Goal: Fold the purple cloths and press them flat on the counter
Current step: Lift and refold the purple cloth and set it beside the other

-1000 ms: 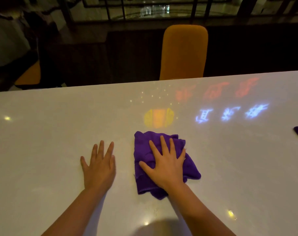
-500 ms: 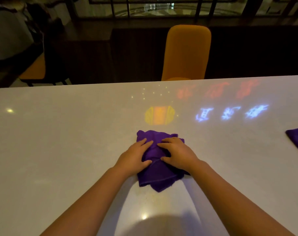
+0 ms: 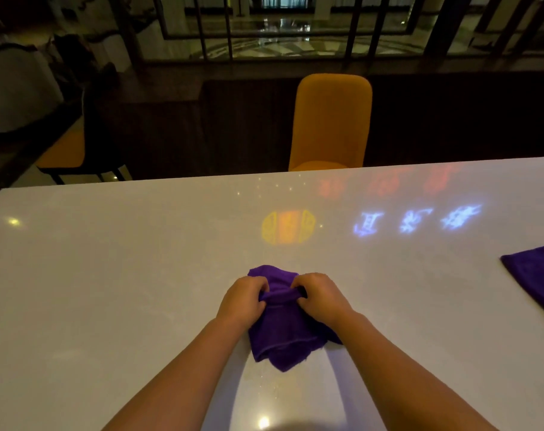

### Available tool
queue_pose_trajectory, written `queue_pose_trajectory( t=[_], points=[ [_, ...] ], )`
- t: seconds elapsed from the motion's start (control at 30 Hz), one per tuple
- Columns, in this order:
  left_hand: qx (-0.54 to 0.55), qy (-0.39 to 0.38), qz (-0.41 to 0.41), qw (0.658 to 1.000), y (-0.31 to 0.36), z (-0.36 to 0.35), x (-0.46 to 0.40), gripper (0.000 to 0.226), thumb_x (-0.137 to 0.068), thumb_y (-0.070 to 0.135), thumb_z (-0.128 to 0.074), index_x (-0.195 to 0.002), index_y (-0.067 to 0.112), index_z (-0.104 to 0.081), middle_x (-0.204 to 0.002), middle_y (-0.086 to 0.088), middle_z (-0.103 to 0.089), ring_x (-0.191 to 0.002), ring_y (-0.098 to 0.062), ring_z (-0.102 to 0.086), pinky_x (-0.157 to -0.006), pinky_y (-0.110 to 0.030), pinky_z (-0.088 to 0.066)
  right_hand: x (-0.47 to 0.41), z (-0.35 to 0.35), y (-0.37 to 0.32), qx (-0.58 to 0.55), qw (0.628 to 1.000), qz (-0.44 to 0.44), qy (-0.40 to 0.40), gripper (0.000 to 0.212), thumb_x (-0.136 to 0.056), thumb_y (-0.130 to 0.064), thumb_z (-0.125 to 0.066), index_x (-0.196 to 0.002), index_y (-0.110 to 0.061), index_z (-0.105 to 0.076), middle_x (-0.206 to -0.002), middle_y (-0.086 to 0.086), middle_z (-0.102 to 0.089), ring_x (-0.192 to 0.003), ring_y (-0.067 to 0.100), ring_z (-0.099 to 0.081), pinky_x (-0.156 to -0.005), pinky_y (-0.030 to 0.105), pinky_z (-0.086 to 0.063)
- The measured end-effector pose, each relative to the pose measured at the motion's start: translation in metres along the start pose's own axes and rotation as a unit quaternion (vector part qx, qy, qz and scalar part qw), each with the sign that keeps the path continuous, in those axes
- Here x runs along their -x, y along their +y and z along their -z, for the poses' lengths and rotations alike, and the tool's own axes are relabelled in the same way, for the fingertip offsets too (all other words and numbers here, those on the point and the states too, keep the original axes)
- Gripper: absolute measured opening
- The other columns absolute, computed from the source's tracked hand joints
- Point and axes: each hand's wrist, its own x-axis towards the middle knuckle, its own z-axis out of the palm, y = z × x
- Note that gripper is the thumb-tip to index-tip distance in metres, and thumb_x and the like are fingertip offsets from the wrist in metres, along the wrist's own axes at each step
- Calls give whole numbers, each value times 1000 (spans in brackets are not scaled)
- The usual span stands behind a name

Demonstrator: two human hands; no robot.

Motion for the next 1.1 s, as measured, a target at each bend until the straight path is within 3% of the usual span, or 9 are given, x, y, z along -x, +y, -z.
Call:
queue_pose_trajectory(
  t=[0.17, 0.33, 0.47, 0.6, 0.7, 0.9, 1.1],
  points=[
    [52, 10, 9, 999, 22, 34, -5, 20, -72, -1, -55, -70, 19, -54, -82, -3, -63, -80, -23, -60, -65, -25, -40, -1, 45, -16, -9, 1000, -1, 3, 22, -79, -4, -55, -96, -10, -67, -100, 12, -68, -91, 27, -60, -78, 32, -46],
    [94, 48, -1, 994, 72, 95, -12, 18, -73, -2, -59, -81, 12, -67, -90, -7, -66, -82, -21, -59, -67, -28, -46, 3, 120, -39, -12, 999, 10, 48, 18, -80, -8, -61, -96, -10, -69, -99, 10, -67, -87, 24, -58, -77, 31, -49],
    [109, 70, -34, 991, 118, 145, -12, 14, -75, 4, -67, -86, 11, -68, -93, -7, -67, -86, -20, -60, -70, -29, -51, 14, 184, -57, -29, 995, 11, 92, 15, -81, -10, -64, -94, -14, -68, -92, 5, -66, -83, 20, -59, -71, 27, -53],
    [112, 82, -87, 986, 158, 187, -4, 12, -76, 8, -70, -82, 17, -67, -85, -2, -64, -84, -18, -61, -70, -29, -53, 31, 240, -70, -42, 992, 22, 119, 11, -80, -13, -69, -84, -23, -64, -79, -8, -60, -79, 14, -59, -60, 15, -47],
    [117, 94, -118, 982, 187, 212, 6, 12, -74, 8, -71, -79, 18, -67, -80, 1, -63, -81, -16, -61, -67, -27, -52, 50, 277, -79, -53, 988, 35, 141, 14, -77, -13, -71, -81, -25, -64, -81, -7, -61, -83, 15, -60, -66, 20, -49],
    [131, 88, -159, 974, 230, 225, 20, 12, -75, 10, -72, -83, 16, -66, -82, 1, -62, -81, -13, -60, -60, -21, -50, 85, 319, -76, -49, 983, 41, 171, 16, -74, -13, -73, -85, -23, -67, -84, -6, -63, -84, 12, -60, -69, 23, -50],
    [145, 80, -162, 973, 272, 188, 19, 12, -74, 10, -73, -84, 14, -67, -87, -4, -64, -86, -19, -62, -73, -32, -56, 112, 339, -36, -37, 985, 21, 165, 16, -75, -11, -72, -83, -23, -66, -83, -5, -63, -82, 11, -60, -63, 18, -48]
  ],
)
